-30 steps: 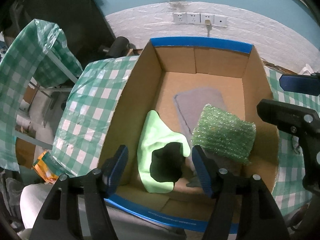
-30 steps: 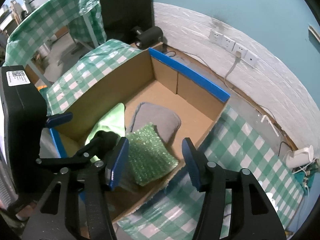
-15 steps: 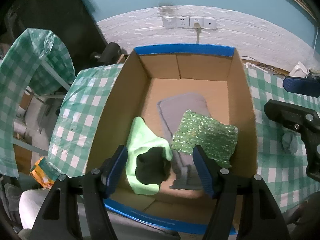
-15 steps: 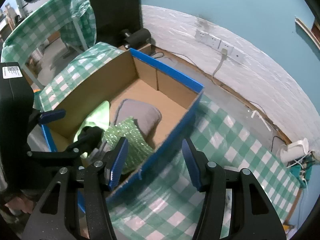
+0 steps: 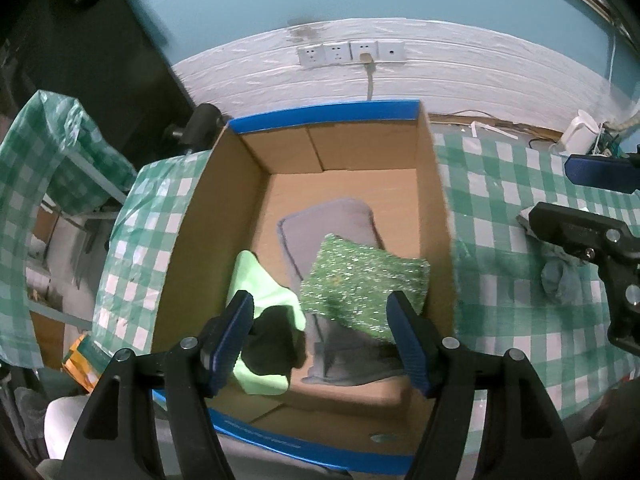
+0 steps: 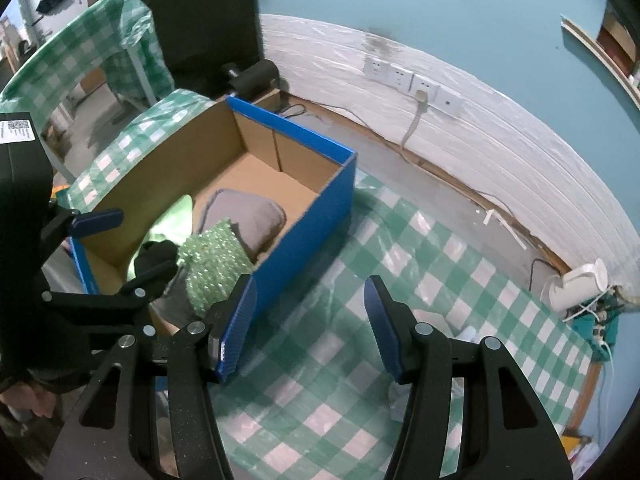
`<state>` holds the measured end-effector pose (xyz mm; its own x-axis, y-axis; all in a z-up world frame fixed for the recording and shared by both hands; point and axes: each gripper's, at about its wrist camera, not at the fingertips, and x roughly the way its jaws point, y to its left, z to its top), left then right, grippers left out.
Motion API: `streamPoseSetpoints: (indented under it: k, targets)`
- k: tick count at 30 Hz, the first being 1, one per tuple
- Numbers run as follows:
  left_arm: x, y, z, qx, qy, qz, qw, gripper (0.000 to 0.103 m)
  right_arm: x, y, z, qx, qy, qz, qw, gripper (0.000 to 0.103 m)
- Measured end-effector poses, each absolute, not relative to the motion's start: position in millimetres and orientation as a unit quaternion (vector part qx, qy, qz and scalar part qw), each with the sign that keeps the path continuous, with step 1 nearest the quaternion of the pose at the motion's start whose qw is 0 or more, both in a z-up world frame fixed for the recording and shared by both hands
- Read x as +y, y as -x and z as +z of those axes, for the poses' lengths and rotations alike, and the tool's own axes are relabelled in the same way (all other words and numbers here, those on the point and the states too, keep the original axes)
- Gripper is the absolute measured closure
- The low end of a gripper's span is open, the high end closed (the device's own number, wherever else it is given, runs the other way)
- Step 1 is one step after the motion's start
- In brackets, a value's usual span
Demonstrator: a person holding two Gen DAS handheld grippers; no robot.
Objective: Organize soft objects
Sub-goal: 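Move both open tools from the box over the wrapped bundle and grey sock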
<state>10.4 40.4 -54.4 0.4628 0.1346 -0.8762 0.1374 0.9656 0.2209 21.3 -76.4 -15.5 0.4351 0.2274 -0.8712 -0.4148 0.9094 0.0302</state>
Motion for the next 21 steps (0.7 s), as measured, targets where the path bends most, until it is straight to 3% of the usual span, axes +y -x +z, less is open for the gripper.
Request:
streamPoseSetpoints:
  k: [21]
  targets:
    - [-39.1,-2.4,-60.6,0.516,-0.174,-0.056,0.837,0.026,-157.0,-15.2,-40.5,0.519,0.071,0.136,0.841,0.042]
